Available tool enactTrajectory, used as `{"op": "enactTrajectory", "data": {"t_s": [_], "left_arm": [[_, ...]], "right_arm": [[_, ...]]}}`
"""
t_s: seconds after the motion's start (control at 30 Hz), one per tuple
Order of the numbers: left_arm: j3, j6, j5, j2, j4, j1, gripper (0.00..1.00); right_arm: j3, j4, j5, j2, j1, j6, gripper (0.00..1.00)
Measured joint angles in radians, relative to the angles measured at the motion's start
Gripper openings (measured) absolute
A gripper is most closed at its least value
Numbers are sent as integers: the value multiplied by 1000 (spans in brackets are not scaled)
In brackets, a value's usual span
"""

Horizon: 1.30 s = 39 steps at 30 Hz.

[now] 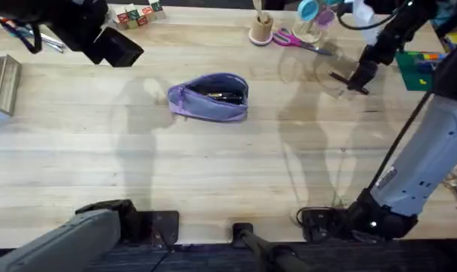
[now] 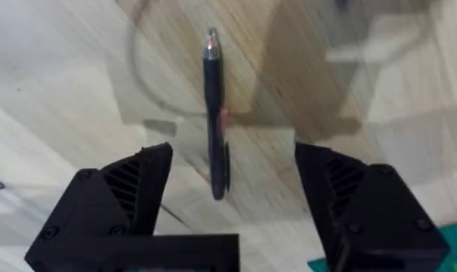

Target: Unzip the bag, pick up the pens from the table one at a time and place them inside, then zip the bag closed.

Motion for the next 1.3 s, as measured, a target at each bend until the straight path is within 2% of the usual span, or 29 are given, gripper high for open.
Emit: {"op": "enactTrajectory", "data": {"t_s": [0.2,0.3,0.33,0.37,0.47,0.53,0.6,0.77,0.83,1.17,1.3], "left_arm": [[0,0,0,0,2,0,993],[0,0,0,0,3,0,993],[0,0,0,0,3,0,993],[0,0,0,0,3,0,993],[0,0,0,0,4,0,994],[0,0,0,0,3,0,994],[0,0,0,0,4,0,994],[0,0,0,0,4,0,993],[0,0,0,0,3,0,993],[0,0,0,0,4,0,993],[0,1,27,0,4,0,993]], "right_arm": [[3,6,19,30,7,-3,980],[13,22,61,40,25,-4,728],[16,28,69,43,28,-4,676],[18,30,76,45,31,-3,643],[21,24,103,48,44,-3,634],[21,14,119,49,59,-3,531],[21,3,127,50,75,-3,375],[21,-20,130,51,95,-4,218],[21,-31,128,53,97,-2,61],[21,-50,104,53,96,-5,32],[21,-75,82,52,95,-6,33]]}}
